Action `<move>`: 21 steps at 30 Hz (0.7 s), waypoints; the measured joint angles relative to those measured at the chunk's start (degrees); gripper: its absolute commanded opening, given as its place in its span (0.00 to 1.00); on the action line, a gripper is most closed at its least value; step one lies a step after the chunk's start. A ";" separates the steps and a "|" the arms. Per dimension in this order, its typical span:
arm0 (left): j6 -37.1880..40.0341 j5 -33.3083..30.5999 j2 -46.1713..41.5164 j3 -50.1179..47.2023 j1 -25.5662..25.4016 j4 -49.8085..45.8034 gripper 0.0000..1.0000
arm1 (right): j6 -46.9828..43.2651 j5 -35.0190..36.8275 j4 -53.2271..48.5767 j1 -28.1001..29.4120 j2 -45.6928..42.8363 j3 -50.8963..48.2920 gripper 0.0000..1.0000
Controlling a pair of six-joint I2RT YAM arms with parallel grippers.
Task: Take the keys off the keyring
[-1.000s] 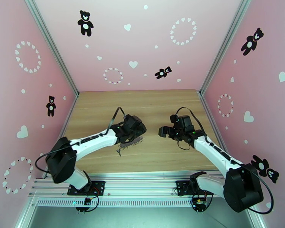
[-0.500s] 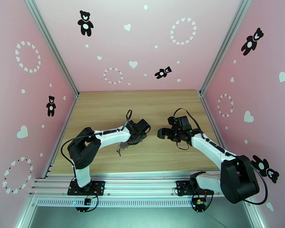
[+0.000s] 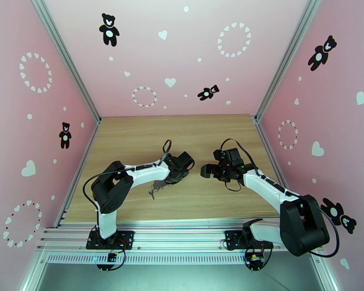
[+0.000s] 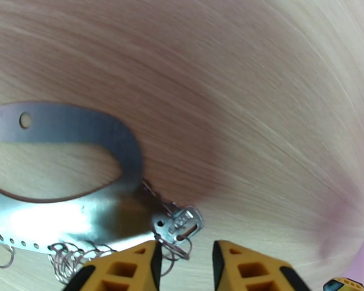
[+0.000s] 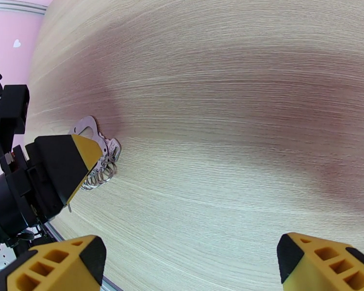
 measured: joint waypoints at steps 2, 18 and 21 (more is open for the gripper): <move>0.02 0.00 0.17 0.00 0.00 0.00 0.31 | 0.00 -0.02 0.00 0.00 0.02 -0.02 0.99; 0.04 0.00 1.40 0.13 0.00 -1.27 0.17 | 0.02 -0.42 0.11 0.00 0.50 -0.02 0.99; 0.11 -0.02 1.40 0.13 0.00 -1.33 0.12 | 0.02 -0.74 0.37 0.00 0.50 0.00 0.99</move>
